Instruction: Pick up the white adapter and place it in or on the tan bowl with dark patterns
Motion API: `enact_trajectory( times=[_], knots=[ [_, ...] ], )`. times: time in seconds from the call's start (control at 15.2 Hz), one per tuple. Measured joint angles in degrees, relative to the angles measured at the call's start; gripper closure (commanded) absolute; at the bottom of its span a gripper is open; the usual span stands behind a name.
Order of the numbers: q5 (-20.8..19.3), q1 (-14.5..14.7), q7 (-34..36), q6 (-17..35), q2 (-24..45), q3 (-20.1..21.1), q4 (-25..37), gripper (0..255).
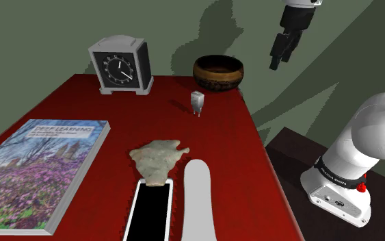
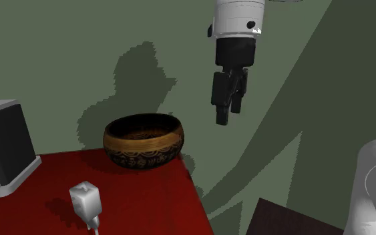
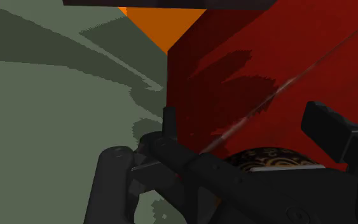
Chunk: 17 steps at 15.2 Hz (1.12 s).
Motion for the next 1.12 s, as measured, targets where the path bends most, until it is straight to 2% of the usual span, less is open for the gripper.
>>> enact_trajectory(
  times=[0.13,0.46,0.79,1.12],
  knots=[
    [0.45,0.2,0.73,0.33,0.39,0.64,0.06,0],
    [4.4,1.88,7.79,2.63,4.49,6.59,1.98,0],
    [7.31,2.82,15.19,5.59,11.26,12.71,6.19,0],
    [8.48,3.06,22.88,8.69,19.42,18.88,11.76,0]
  ],
)
